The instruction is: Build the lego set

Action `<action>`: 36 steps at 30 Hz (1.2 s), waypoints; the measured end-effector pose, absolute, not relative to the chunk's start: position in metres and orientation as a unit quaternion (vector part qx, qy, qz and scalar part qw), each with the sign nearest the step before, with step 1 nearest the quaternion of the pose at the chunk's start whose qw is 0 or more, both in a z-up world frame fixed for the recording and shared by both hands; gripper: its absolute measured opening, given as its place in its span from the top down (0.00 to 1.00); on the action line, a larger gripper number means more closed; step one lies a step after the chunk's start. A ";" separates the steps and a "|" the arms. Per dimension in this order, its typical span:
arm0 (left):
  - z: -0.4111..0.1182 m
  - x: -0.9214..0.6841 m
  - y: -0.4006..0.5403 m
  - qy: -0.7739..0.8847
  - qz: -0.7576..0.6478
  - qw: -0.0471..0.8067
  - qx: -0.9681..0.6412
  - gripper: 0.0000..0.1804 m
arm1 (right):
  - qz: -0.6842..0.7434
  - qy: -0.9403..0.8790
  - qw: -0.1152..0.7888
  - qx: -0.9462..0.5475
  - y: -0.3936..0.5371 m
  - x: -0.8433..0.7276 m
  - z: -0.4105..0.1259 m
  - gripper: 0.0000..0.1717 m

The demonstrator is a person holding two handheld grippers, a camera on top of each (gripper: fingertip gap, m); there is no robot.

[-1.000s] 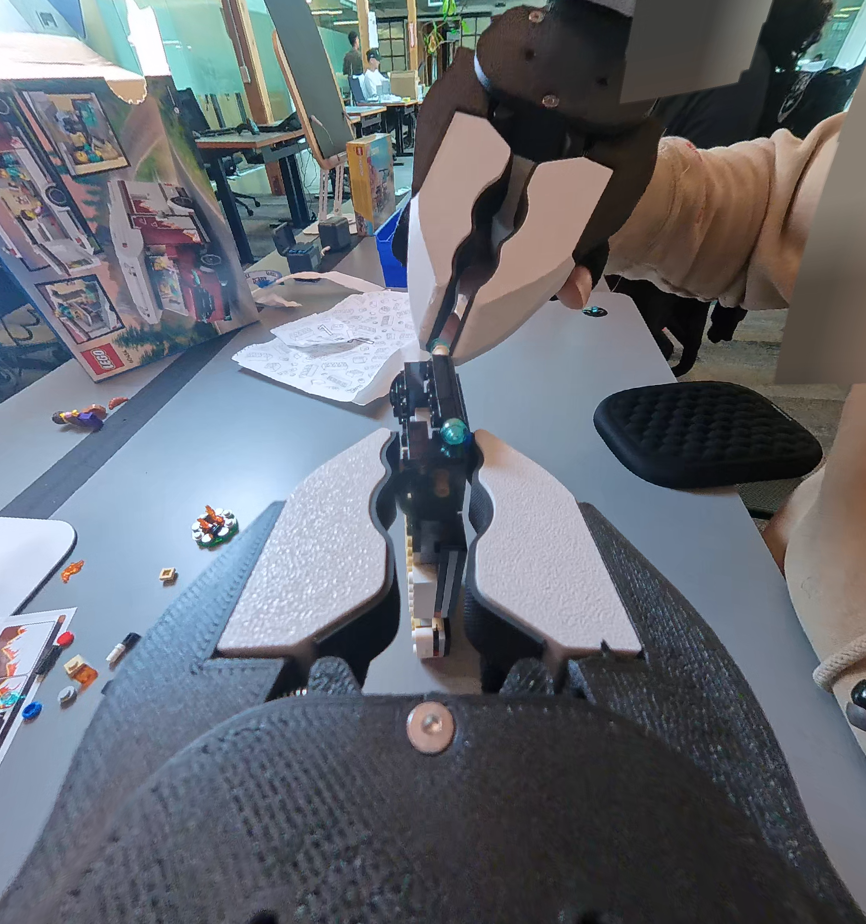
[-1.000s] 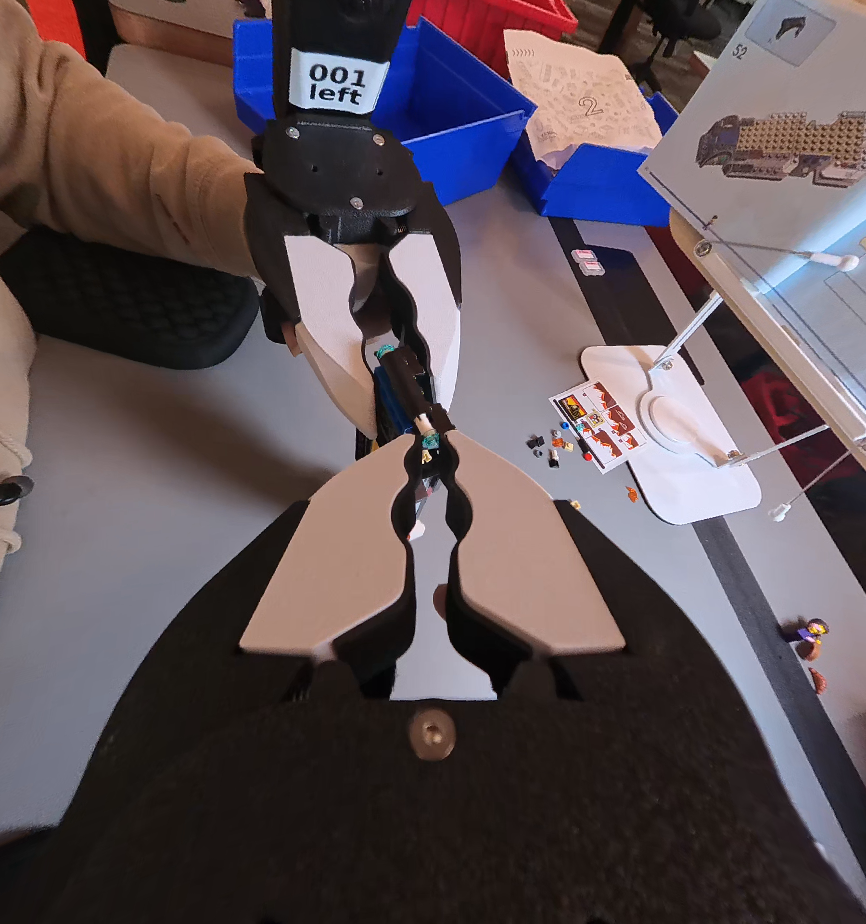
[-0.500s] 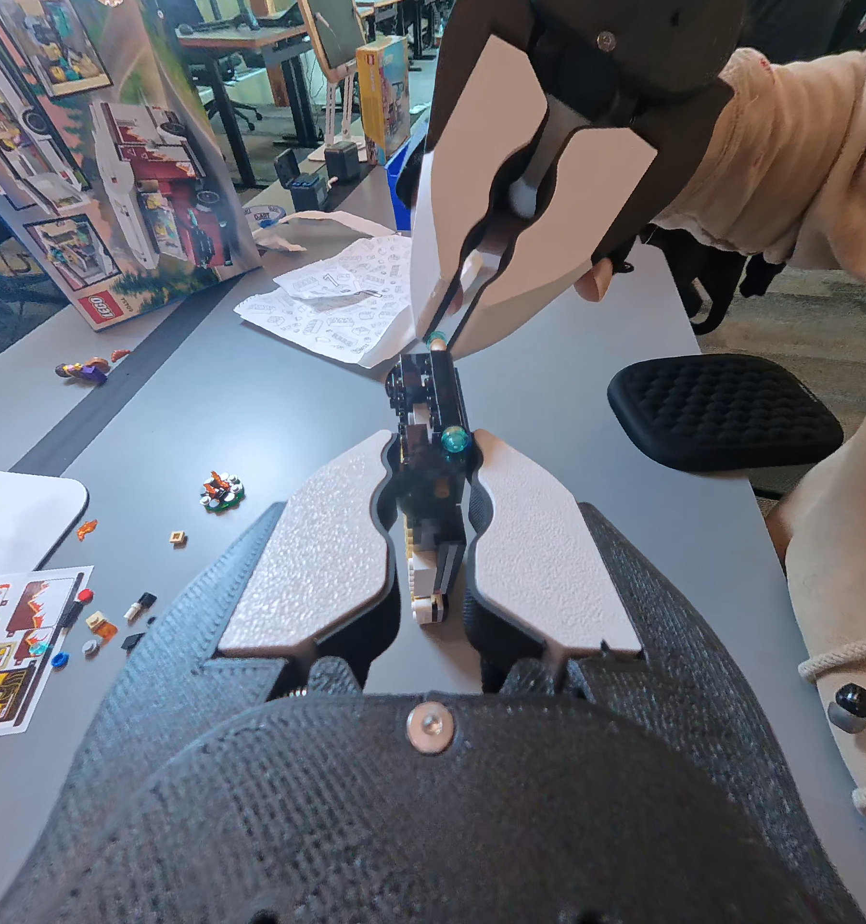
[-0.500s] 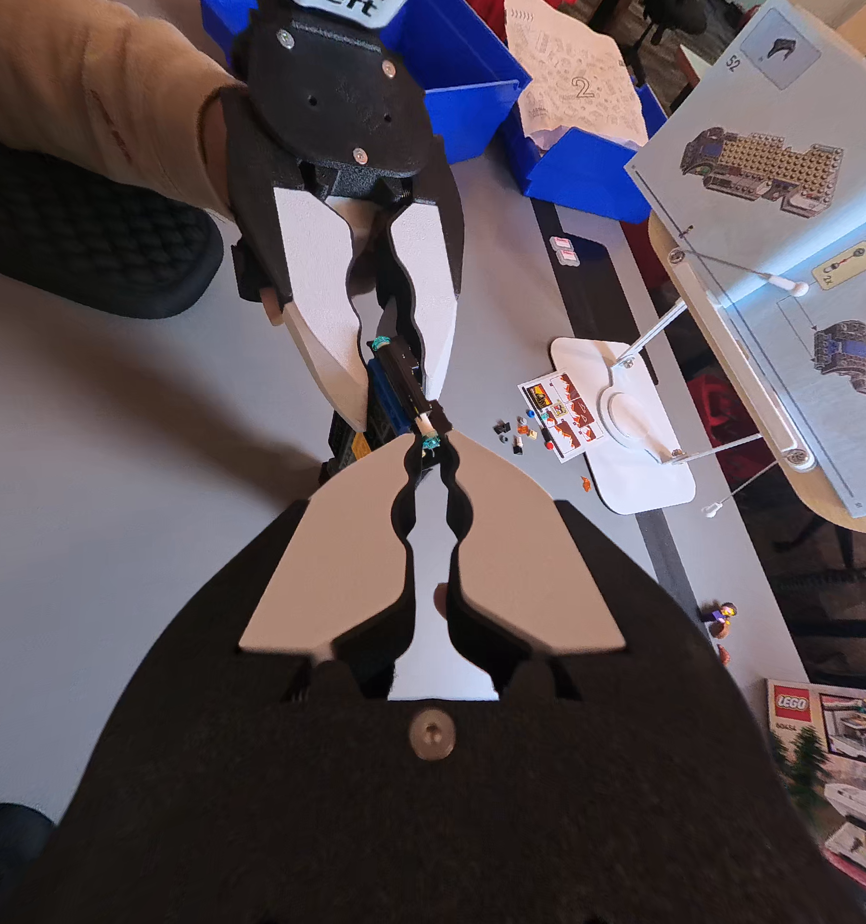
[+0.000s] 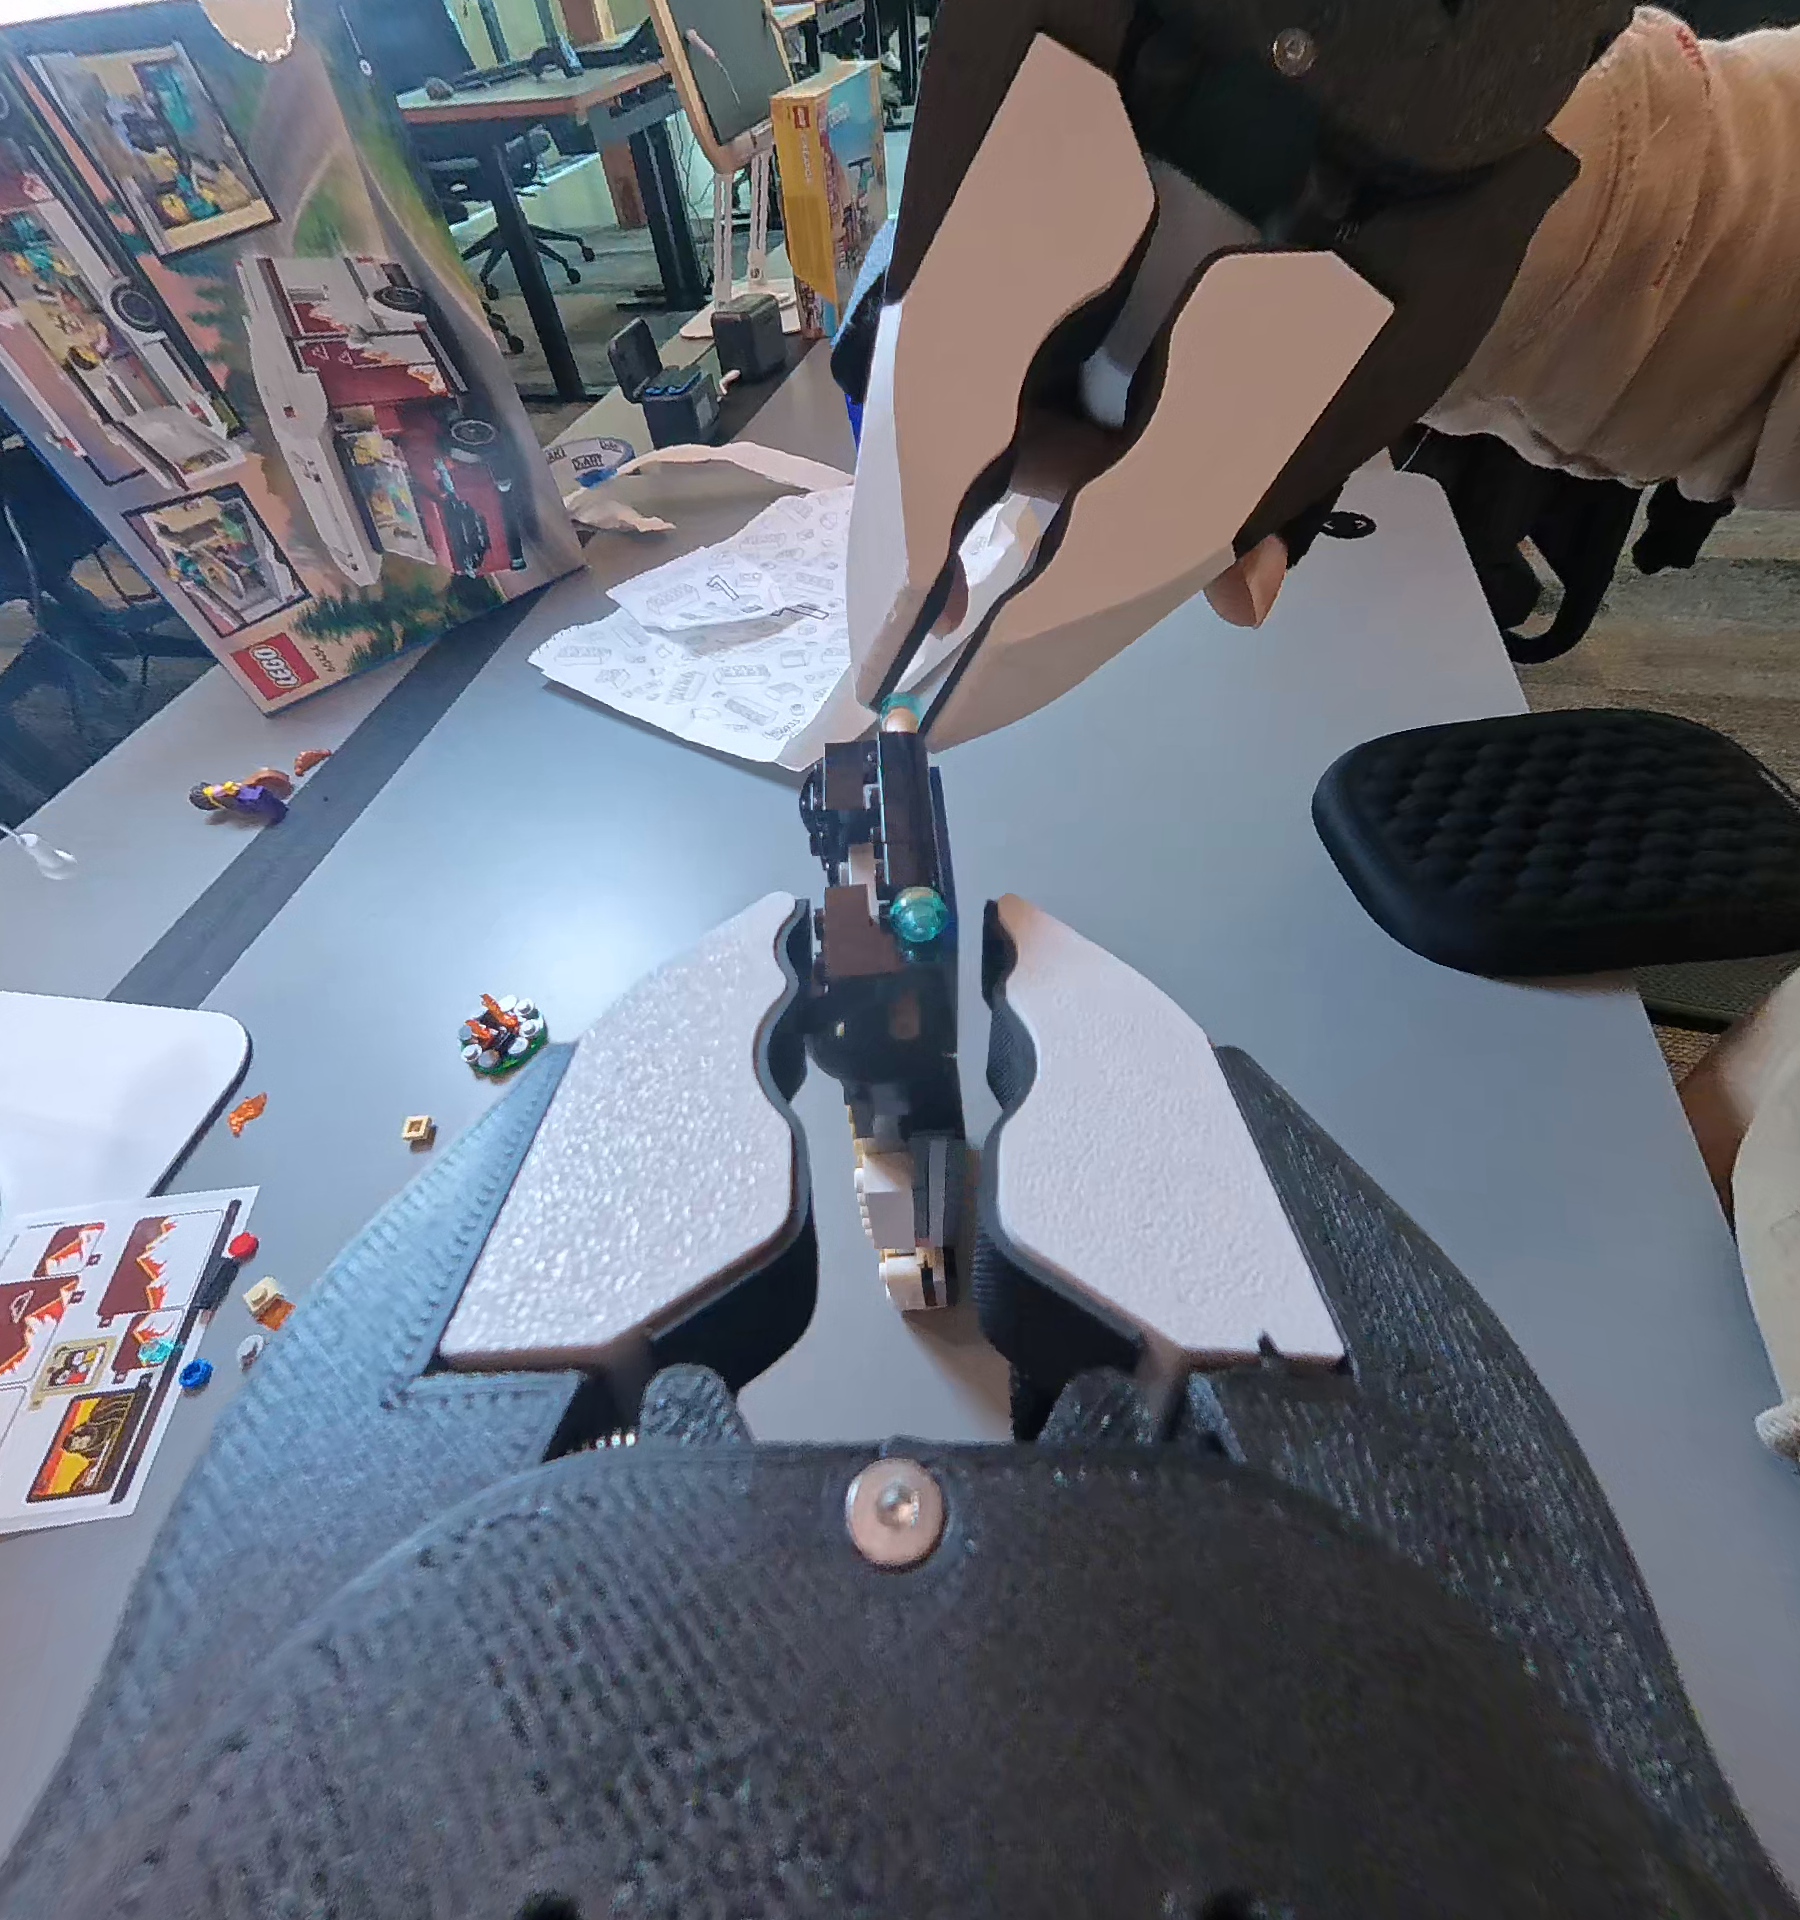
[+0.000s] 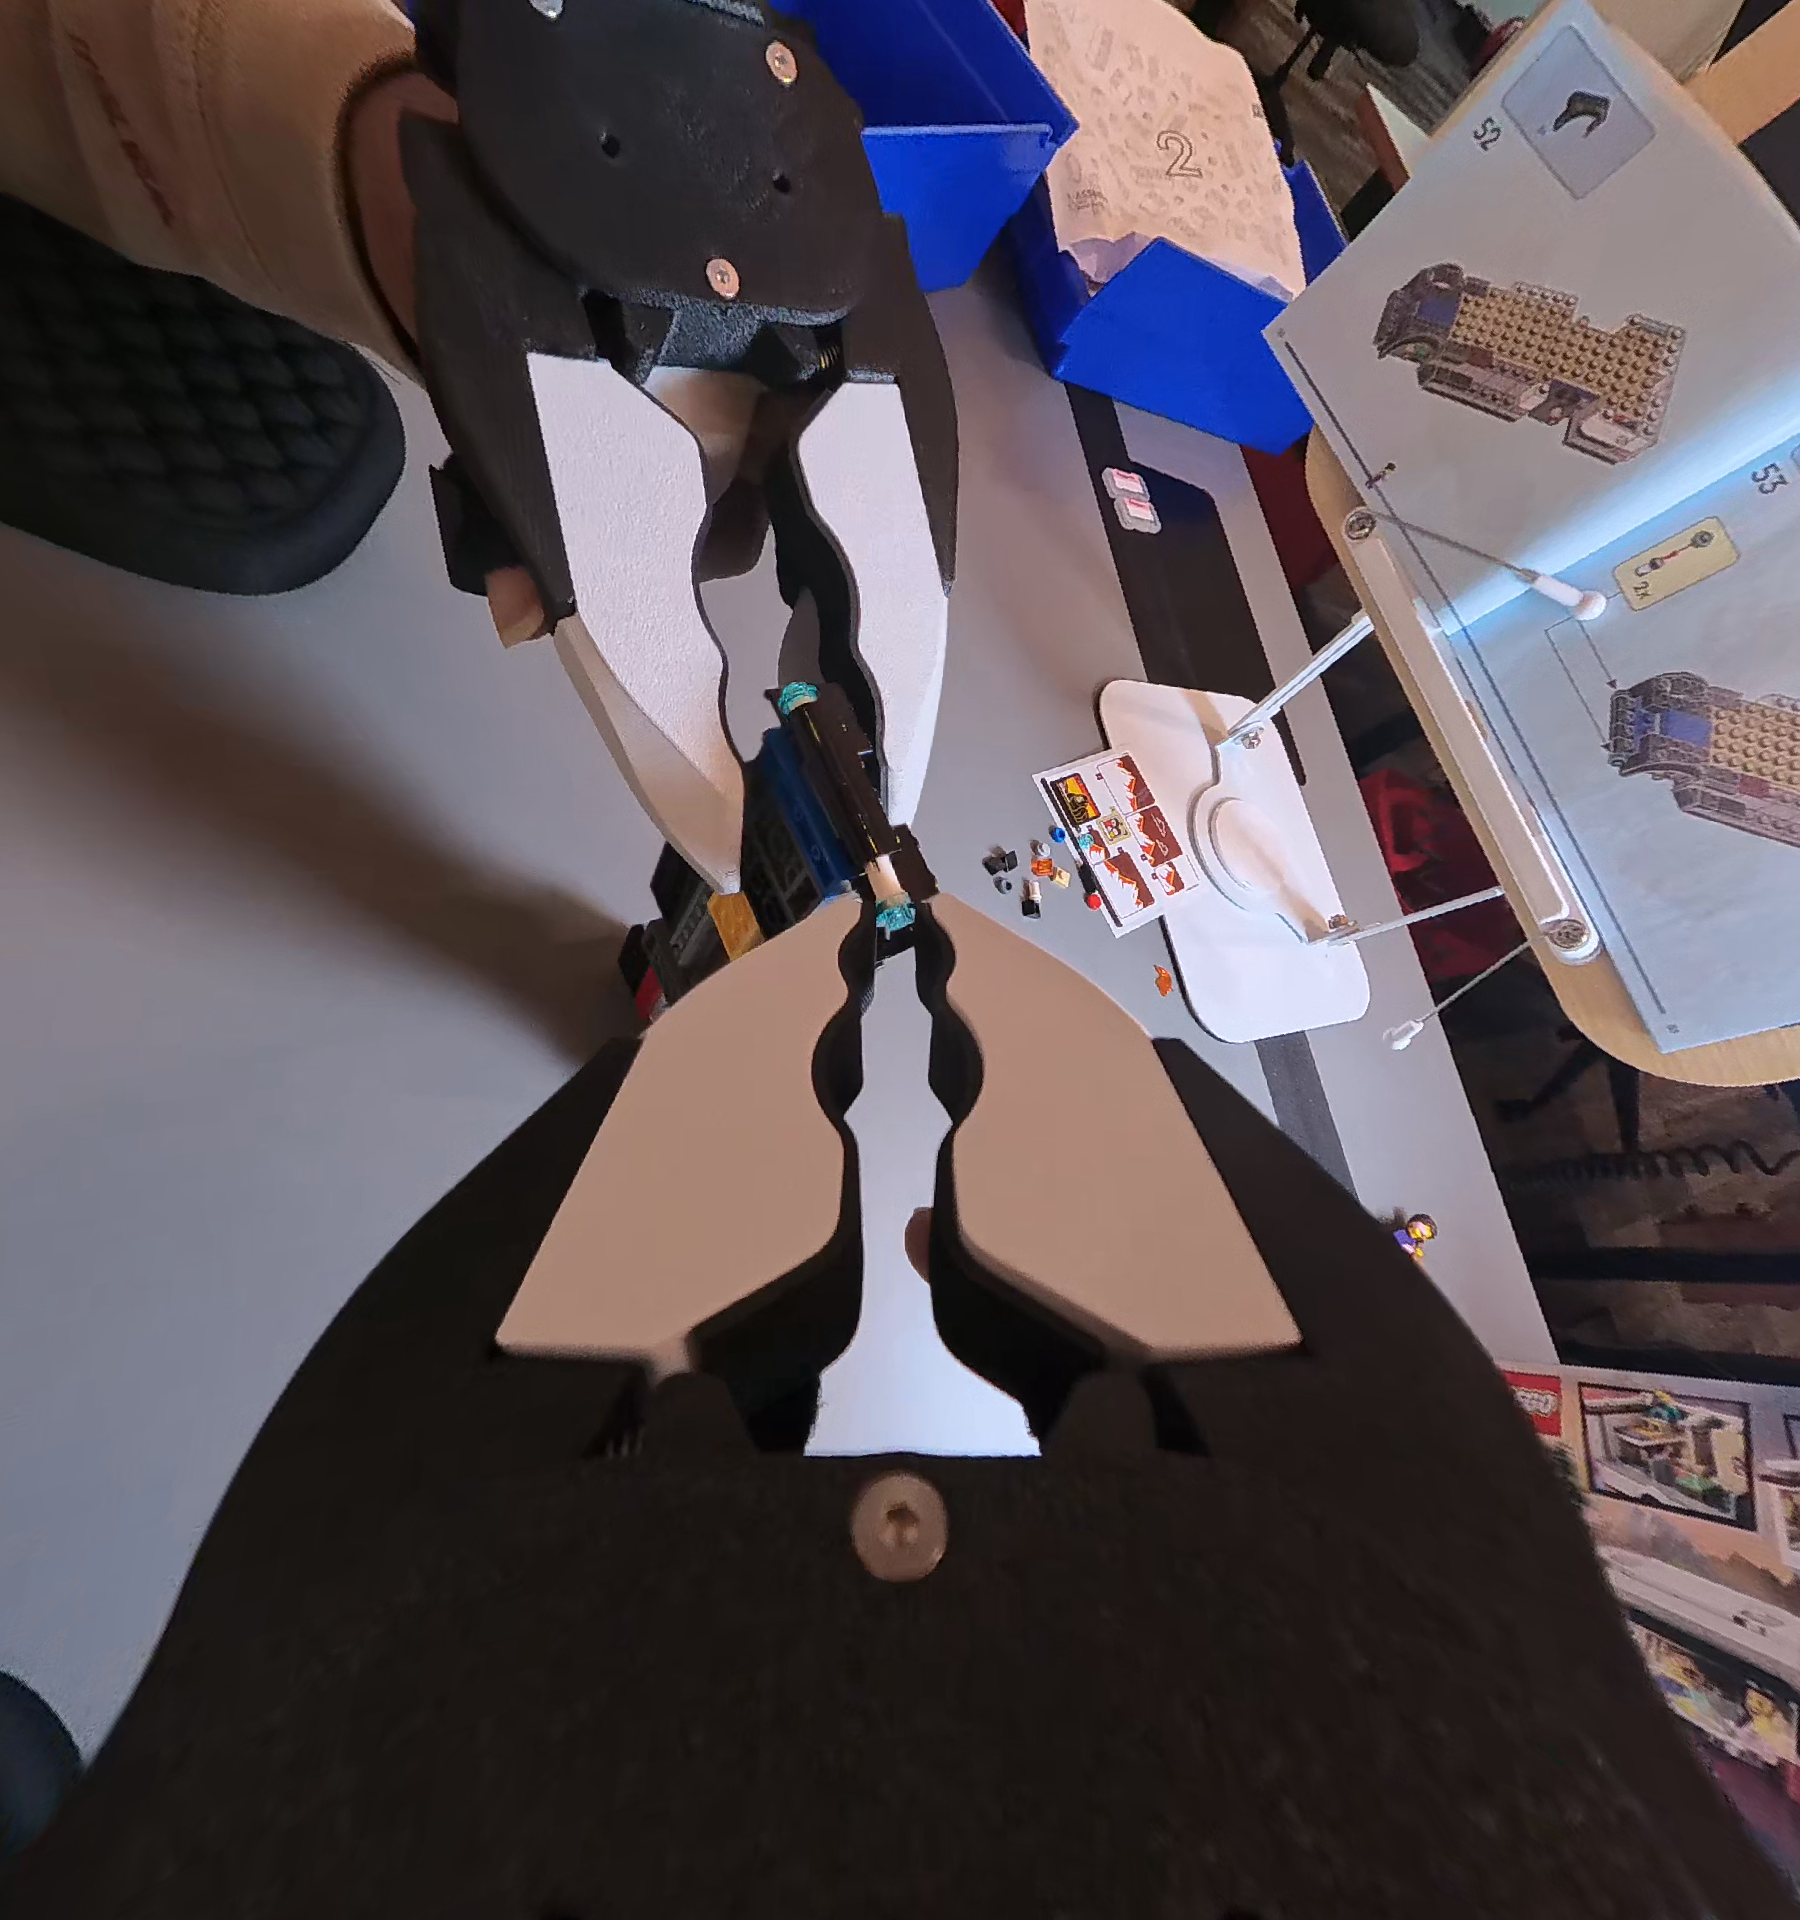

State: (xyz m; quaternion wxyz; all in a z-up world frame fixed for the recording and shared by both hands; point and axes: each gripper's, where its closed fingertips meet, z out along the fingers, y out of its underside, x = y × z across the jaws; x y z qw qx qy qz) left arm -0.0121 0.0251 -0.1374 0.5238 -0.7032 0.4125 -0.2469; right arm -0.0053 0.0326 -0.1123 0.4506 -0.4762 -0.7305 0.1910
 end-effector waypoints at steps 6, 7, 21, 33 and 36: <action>-0.131 -0.007 0.028 0.408 -0.245 0.542 -0.693 0.87 | 0.163 -0.744 0.451 -0.465 0.033 -0.003 -0.113 0.96; -0.131 -0.007 0.028 0.410 -0.243 0.541 -0.693 0.87 | 0.159 -0.747 0.450 -0.463 0.033 -0.003 -0.113 0.96; -0.132 -0.005 0.027 0.415 -0.250 0.530 -0.696 0.88 | 0.241 -0.710 0.419 -0.512 0.030 -0.001 -0.112 0.96; -0.131 -0.005 0.026 0.415 -0.271 0.533 -0.686 0.87 | 0.289 -0.706 0.417 -0.493 0.028 -0.003 -0.112 0.96; -0.131 -0.006 0.027 0.411 -0.273 0.534 -0.687 0.87 | 0.298 -0.705 0.414 -0.493 0.030 -0.005 -0.112 0.96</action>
